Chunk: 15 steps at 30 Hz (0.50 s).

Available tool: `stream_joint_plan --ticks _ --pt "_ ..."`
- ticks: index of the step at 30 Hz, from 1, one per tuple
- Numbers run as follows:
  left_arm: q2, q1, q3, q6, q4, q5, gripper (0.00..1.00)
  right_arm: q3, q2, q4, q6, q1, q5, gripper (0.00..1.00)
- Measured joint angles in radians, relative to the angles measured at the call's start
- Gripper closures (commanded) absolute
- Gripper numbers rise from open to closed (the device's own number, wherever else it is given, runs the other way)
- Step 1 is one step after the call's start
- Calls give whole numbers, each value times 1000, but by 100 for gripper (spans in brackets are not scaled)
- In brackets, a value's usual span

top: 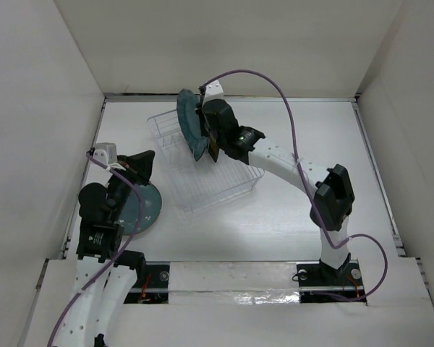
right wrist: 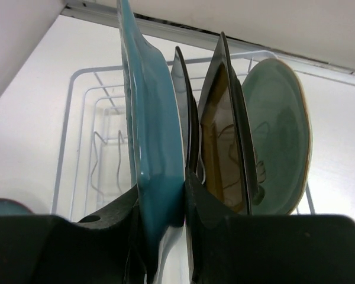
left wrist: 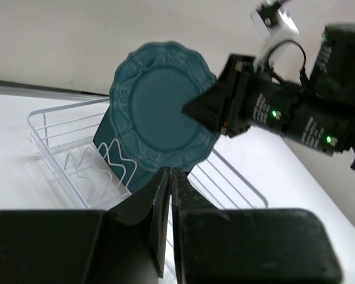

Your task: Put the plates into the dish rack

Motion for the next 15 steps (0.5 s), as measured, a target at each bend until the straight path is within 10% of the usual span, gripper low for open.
stream_joint_plan --ticks 15 --pt "-37 -77 -26 73 -58 -44 100 307 264 -117 -77 24 76 100"
